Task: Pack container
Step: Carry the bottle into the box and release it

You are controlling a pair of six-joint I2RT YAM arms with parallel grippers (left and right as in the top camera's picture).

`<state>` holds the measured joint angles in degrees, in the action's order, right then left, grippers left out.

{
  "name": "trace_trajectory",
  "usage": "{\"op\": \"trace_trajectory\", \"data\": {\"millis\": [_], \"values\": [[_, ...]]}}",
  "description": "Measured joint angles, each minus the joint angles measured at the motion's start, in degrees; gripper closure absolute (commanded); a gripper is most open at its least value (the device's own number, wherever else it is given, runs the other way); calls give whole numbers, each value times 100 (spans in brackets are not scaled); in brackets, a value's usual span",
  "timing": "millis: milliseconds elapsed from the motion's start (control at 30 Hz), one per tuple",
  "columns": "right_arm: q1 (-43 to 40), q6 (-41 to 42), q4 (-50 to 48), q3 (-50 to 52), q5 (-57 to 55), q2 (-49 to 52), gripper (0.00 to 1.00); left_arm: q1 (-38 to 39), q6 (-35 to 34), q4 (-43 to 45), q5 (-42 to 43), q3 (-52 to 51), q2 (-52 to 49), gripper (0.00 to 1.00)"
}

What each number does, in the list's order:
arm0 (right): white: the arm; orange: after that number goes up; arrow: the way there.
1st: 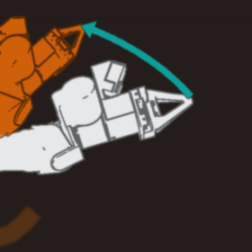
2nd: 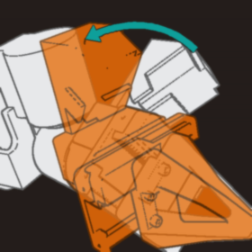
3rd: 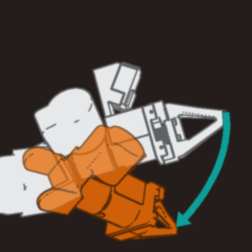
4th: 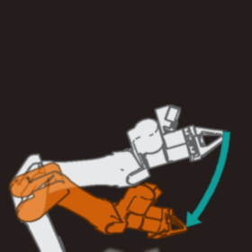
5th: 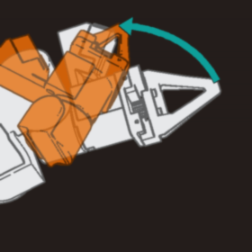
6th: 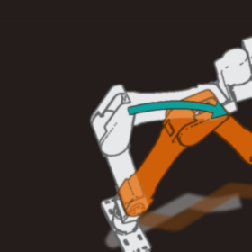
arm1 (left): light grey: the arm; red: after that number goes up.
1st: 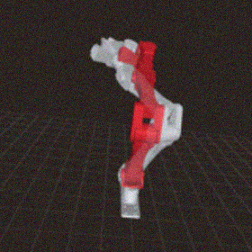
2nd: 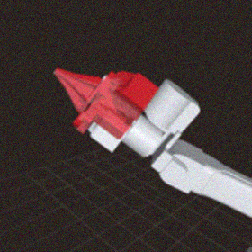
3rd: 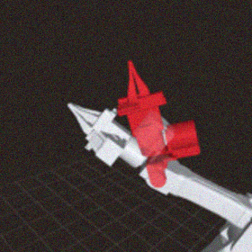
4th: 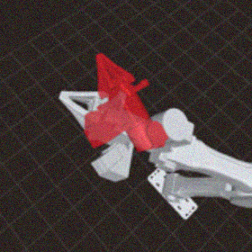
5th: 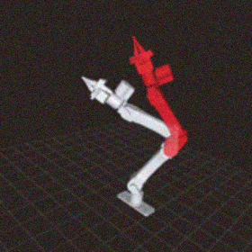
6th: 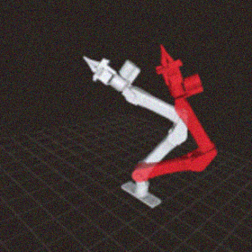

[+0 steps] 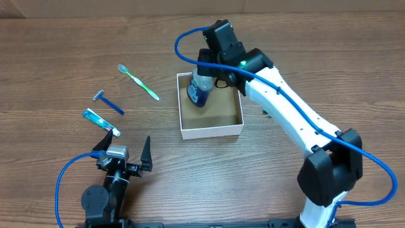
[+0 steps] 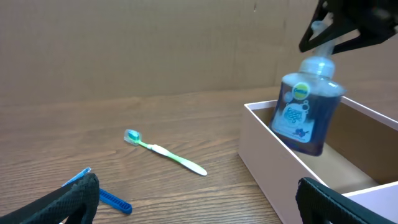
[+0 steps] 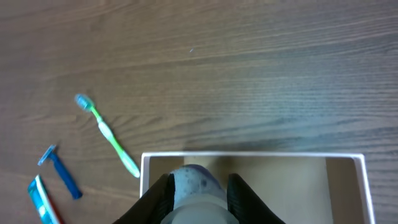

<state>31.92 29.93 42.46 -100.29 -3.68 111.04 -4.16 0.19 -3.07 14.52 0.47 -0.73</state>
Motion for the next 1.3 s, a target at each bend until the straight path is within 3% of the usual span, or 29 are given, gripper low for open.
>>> {"op": "trace_trajectory", "data": {"millis": [400, 600, 733, 1033, 1300], "values": [[310, 120, -225, 0, -424, 570, 70, 0, 0, 0, 0, 0, 0, 0], [407, 162, -345, 0, -413, 704, 43, 0, 0, 0, 0, 0, -2, 0], [407, 162, -339, 0, -227, 704, 33, 0, 0, 0, 0, 0, 0, 0], [417, -52, -459, 0, 96, 704, 27, 0, 0, 0, 0, 0, -2, 0], [417, -564, -691, -286, 817, 710, 7, 0, 0, 0, 0, 0, 0, 0]]}}
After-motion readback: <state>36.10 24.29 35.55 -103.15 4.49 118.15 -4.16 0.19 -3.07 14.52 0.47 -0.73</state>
